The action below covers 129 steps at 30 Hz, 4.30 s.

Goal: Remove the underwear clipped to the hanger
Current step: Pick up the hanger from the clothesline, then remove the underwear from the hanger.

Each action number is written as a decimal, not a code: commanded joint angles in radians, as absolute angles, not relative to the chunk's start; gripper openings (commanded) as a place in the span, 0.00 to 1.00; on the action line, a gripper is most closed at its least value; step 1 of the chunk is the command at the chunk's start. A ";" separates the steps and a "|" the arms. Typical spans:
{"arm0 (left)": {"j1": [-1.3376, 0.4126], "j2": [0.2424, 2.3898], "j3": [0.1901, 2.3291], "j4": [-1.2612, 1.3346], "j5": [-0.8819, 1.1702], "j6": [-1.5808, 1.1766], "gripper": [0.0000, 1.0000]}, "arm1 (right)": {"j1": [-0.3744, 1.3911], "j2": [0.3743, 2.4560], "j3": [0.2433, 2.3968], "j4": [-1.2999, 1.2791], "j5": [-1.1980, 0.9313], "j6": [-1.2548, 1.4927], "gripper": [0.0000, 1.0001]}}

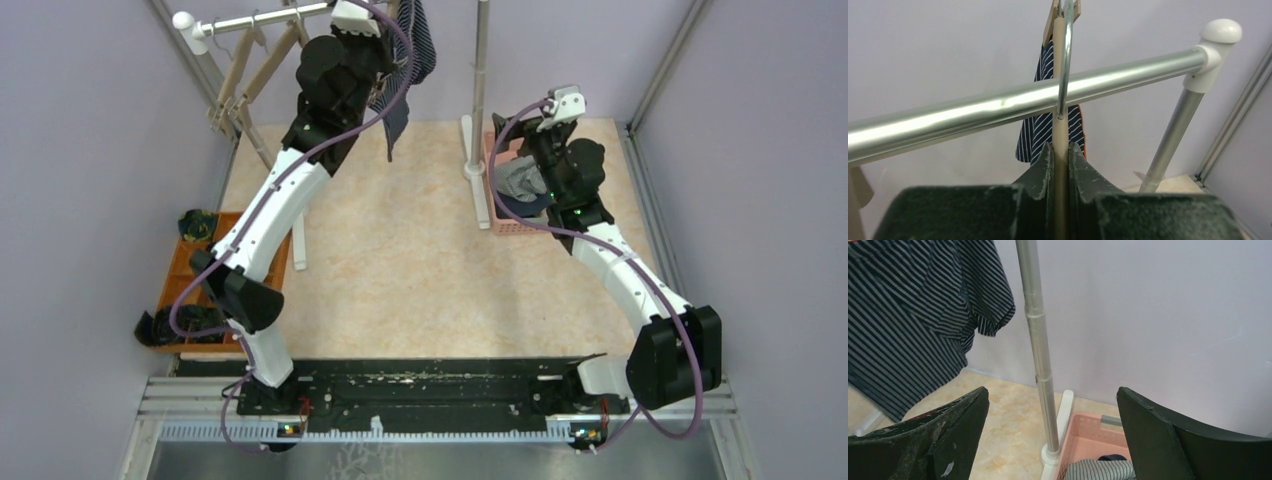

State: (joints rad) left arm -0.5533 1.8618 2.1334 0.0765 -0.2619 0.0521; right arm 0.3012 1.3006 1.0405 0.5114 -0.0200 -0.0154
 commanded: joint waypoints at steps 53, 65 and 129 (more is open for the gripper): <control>-0.564 1.028 1.135 0.036 0.552 0.059 0.00 | 0.133 1.439 1.447 1.185 -1.651 0.929 0.93; -0.556 1.104 1.233 0.125 0.714 -0.074 0.00 | 0.131 1.381 1.392 0.985 -1.645 0.752 0.89; -0.557 1.111 1.225 0.033 0.780 -0.056 0.00 | 0.161 1.452 1.434 0.978 -1.568 0.799 0.55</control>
State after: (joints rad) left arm -0.5549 1.1206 1.2015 -0.0013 0.7692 -0.0563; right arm 0.1501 1.4487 1.3888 0.9569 -1.5688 0.7975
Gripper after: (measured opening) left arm 0.118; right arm 0.596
